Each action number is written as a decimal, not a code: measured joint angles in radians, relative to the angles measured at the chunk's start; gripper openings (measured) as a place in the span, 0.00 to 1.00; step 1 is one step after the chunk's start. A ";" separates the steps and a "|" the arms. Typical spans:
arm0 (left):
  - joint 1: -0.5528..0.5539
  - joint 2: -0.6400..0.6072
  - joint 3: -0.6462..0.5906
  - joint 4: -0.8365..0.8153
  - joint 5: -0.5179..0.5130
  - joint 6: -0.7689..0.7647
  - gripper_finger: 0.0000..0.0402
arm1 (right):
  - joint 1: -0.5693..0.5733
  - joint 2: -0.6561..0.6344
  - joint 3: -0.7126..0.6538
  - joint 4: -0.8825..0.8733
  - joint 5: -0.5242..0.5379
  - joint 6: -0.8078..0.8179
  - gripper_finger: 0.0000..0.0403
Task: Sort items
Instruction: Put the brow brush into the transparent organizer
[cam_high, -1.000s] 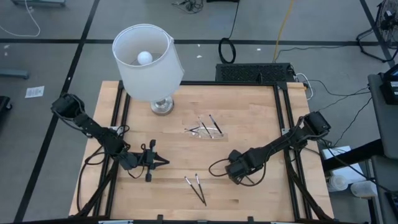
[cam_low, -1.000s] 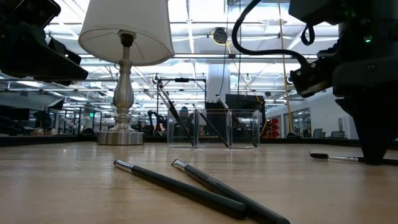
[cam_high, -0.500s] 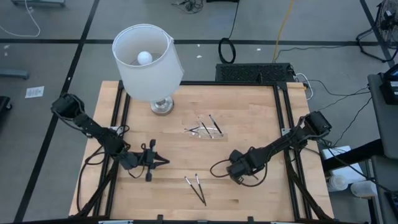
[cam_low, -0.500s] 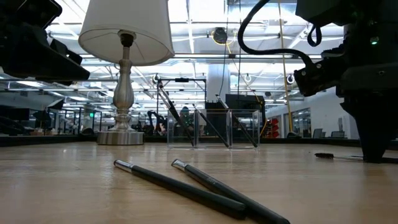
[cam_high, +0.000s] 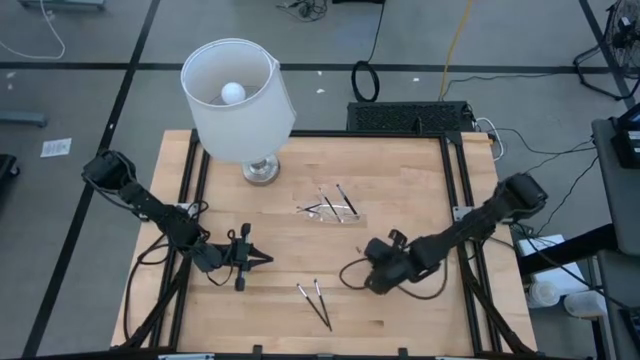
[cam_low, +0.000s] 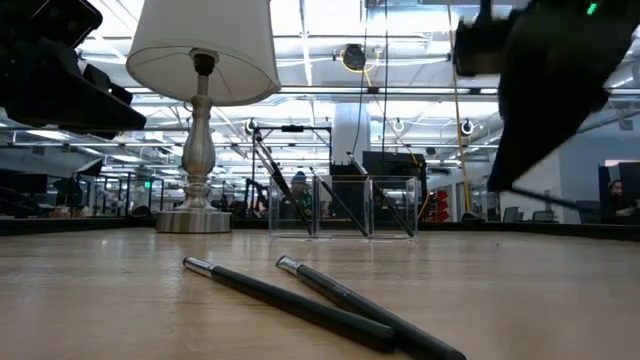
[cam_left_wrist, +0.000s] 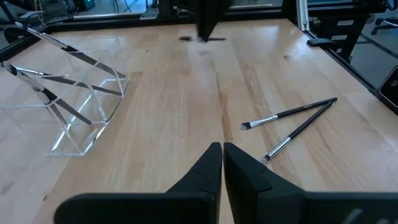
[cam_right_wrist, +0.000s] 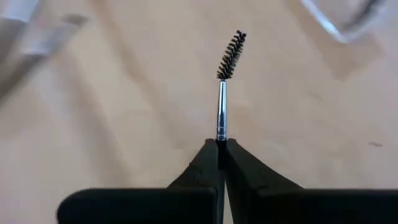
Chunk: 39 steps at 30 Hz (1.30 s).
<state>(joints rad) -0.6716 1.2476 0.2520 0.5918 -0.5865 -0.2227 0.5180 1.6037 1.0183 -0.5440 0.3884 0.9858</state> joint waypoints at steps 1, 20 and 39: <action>0.000 0.000 0.000 0.000 0.000 0.000 0.06 | 0.005 -0.017 -0.002 0.027 0.021 -0.027 0.00; 0.000 0.000 0.000 -0.003 0.000 0.018 0.06 | -0.197 -0.184 -0.044 1.004 0.211 -1.075 0.00; 0.024 0.000 0.000 -0.020 -0.004 0.028 0.06 | -0.412 0.178 -0.306 1.842 0.192 -1.156 0.00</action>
<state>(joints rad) -0.6474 1.2477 0.2520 0.5715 -0.5907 -0.1947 0.1059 1.7818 0.7124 1.2976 0.5802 -0.1699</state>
